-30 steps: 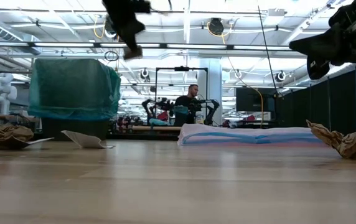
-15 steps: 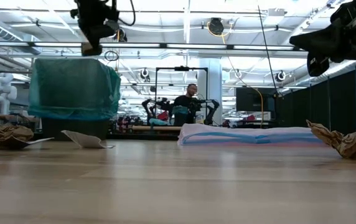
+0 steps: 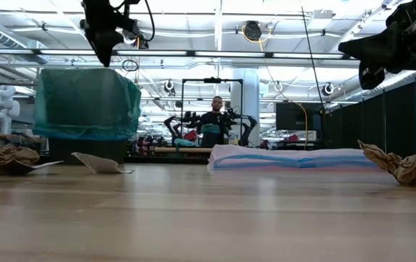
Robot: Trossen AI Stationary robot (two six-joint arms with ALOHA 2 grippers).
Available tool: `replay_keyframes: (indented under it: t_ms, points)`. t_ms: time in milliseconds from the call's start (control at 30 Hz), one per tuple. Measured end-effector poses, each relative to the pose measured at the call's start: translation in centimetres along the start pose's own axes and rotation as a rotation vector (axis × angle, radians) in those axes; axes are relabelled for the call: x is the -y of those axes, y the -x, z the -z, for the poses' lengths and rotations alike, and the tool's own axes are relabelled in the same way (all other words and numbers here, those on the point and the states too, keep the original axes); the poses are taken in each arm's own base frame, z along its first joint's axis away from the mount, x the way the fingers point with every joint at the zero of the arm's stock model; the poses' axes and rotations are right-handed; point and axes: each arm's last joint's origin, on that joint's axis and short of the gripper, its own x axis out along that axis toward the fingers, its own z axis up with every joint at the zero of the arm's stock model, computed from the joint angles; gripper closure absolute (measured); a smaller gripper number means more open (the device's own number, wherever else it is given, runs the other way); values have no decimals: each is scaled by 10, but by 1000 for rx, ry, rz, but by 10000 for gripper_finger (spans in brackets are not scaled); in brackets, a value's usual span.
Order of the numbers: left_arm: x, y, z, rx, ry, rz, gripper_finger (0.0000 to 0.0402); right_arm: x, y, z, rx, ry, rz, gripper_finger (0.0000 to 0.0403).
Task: Place trash/remove bag and relplace
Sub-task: Put the brown paper into the trash bin, then put the brown napkin into the trash bin
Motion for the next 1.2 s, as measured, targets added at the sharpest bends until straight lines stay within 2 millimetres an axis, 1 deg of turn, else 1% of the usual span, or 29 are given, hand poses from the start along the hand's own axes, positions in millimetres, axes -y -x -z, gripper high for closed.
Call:
replay_keyframes:
  t_ms: [67,167,300,433,500,600,700,800,900,1000,1200]
  points:
    - [8,5,3,-14,-23,26,218,0,0,0,-2,0,0,403]
    - [23,15,10,-47,-41,78,215,0,0,0,-2,0,0,403]
    - [46,26,18,-116,-8,182,215,0,0,0,-1,1,0,403]
    - [71,23,27,-220,58,311,214,0,0,0,-1,1,0,403]
    - [83,16,35,-295,60,356,214,0,0,0,-2,1,0,403]
    - [100,-4,49,-384,26,323,214,0,0,0,0,-1,0,403]
    - [112,-26,65,-472,19,273,214,0,0,0,0,-5,0,403]
    - [126,-48,79,-496,43,258,214,0,0,0,1,-7,0,403]
    - [136,-66,92,-519,68,250,214,0,0,0,1,-8,0,403]
    - [142,-79,102,-543,93,249,214,0,0,0,2,-8,-1,403]
    - [148,-94,119,-577,119,222,214,0,0,0,1,-16,-1,403]
